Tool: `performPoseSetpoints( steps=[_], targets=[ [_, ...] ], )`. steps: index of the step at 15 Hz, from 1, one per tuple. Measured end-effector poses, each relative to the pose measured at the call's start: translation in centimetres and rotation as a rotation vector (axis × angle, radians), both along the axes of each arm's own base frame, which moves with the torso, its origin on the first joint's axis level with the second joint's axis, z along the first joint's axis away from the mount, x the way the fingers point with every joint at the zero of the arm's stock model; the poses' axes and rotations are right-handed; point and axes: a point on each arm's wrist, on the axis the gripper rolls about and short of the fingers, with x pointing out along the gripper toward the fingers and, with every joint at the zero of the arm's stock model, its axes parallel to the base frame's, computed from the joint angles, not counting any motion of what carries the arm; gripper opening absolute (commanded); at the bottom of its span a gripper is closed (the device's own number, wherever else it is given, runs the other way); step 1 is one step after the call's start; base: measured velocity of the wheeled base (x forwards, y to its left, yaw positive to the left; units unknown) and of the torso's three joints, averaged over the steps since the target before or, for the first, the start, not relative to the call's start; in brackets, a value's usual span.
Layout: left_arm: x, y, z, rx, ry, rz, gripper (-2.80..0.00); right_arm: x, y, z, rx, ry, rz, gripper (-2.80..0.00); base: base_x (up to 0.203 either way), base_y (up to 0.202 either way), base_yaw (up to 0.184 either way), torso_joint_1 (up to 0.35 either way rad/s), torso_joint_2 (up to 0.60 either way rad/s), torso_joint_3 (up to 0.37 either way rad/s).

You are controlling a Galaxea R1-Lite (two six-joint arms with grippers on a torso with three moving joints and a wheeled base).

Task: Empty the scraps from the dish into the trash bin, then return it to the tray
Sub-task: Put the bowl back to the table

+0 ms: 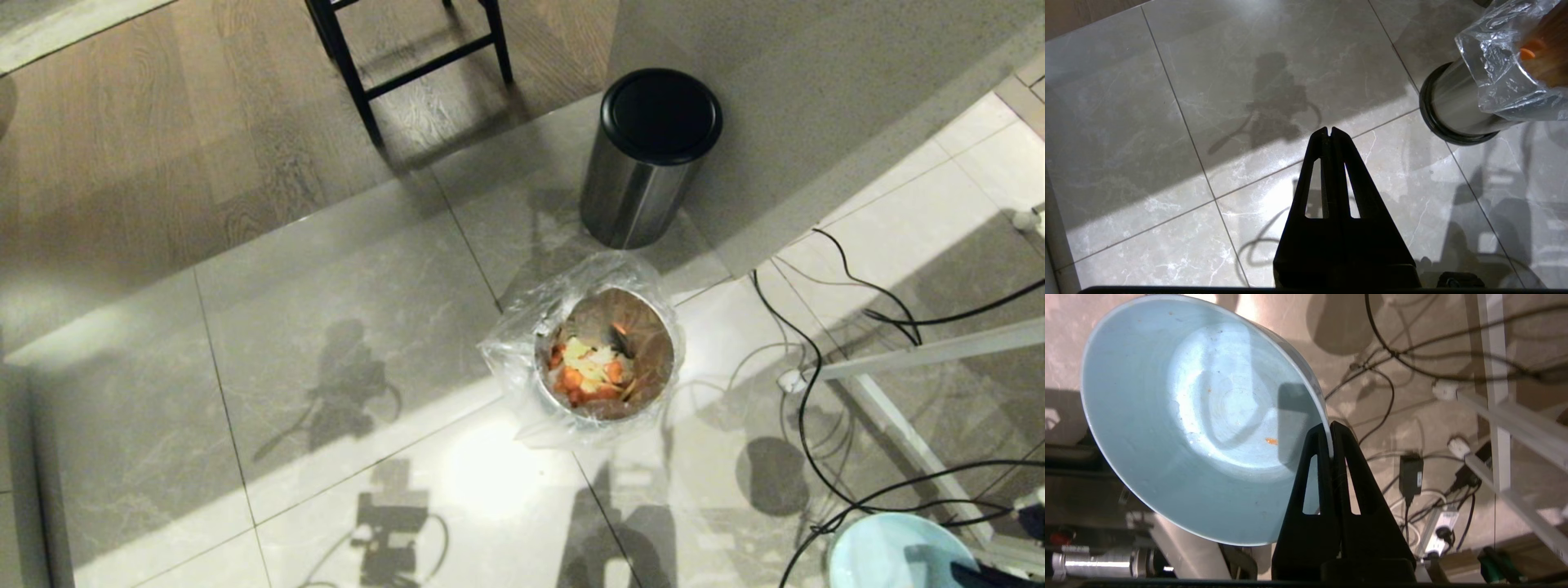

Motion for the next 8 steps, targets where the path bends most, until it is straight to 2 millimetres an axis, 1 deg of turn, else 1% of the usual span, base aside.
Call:
performPoseSetpoints(
  steps=[4, 8],
  targets=[
    [0.0, 0.0, 0.0, 0.0, 0.0, 0.0, -2.8, -3.3, -0.2, -0.3, 0.004, -0.018, -0.038, -2.8, 0.0, 0.0, 0.0, 0.0, 0.0, 0.0],
    [0.0, 0.0, 0.0, 0.0, 0.0, 0.0, -2.8, -6.0, -0.1, -0.4, 0.066, -0.153, -0.058, -2.8, 0.0, 0.0, 0.0, 0.0, 0.0, 0.0]
  ],
)
